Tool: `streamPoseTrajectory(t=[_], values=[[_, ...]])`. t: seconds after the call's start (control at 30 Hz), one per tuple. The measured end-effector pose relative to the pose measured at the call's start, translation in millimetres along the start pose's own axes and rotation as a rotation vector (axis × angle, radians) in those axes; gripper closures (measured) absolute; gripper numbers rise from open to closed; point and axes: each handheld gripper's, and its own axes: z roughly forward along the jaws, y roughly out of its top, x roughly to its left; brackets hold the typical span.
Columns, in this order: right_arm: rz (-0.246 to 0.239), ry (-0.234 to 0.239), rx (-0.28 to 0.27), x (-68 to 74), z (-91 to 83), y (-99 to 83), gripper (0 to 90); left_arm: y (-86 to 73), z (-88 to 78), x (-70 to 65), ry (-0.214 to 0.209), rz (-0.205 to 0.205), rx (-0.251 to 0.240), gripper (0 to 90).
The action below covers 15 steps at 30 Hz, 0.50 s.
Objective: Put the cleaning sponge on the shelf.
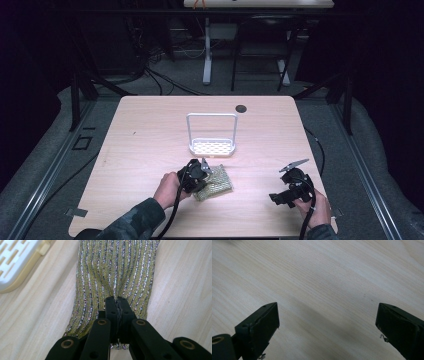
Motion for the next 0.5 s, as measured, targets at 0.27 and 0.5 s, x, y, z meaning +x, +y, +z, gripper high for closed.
streamPoseTrajectory(t=[0.27,0.5], values=[[0.002,-0.001,-0.001,0.1,0.0,0.0,4.5,-2.2,-12.3,7.4,0.010,-0.042,-0.038,89.0],[-0.002,-0.004,-0.002,-0.5,-0.4,-0.2,4.5,-1.8,-19.1,13.7,0.022,-0.072,-0.055,88.7]])
